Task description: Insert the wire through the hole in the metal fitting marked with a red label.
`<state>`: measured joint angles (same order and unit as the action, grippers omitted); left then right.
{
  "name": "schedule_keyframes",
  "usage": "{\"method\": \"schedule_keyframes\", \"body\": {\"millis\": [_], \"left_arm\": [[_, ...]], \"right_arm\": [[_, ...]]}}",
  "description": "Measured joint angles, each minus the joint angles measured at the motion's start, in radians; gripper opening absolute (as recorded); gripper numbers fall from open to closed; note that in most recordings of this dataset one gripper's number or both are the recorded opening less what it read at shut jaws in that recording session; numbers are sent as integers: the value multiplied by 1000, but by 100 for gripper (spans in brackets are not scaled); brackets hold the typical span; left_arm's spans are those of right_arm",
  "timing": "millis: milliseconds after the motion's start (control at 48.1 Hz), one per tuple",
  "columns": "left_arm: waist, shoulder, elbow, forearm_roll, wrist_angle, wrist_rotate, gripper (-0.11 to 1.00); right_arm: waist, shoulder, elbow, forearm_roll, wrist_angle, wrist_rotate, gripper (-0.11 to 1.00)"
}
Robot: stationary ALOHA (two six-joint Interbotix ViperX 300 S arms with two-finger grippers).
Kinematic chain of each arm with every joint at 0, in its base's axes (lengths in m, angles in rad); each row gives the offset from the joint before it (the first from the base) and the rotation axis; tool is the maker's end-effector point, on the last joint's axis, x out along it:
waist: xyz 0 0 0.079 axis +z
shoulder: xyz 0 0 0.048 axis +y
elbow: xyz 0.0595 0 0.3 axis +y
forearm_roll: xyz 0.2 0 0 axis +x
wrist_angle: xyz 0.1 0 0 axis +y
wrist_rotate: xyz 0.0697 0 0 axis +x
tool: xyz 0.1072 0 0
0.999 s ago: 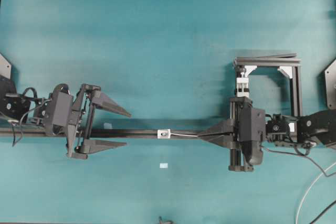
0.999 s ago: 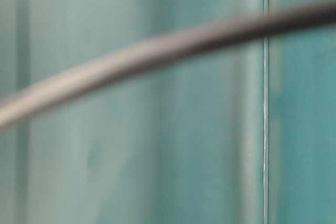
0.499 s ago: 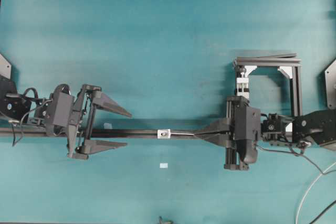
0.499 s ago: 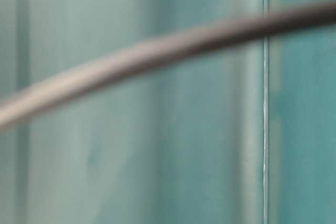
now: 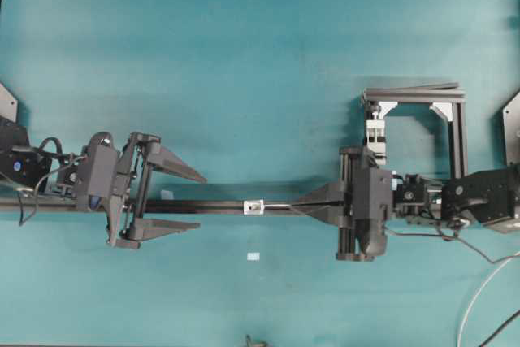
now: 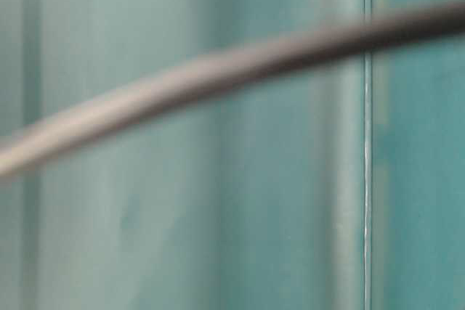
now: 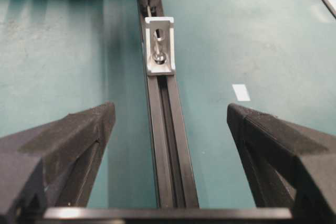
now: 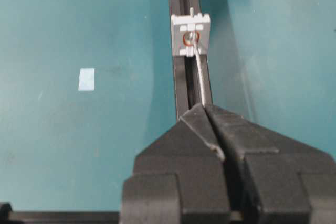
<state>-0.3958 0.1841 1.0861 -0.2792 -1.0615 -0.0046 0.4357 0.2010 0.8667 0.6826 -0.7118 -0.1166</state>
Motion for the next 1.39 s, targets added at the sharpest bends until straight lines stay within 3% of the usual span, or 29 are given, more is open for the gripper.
{"method": "schedule_keyframes", "body": {"millis": [562, 1394], "left_arm": [[-2, 0, -15, 2, 23, 0, 53], [8, 15, -83, 2, 114, -2, 53]], "right_arm": [[-21, 43, -54, -6, 0, -14, -1], [-46, 67, -94, -64, 5, -14, -1]]}}
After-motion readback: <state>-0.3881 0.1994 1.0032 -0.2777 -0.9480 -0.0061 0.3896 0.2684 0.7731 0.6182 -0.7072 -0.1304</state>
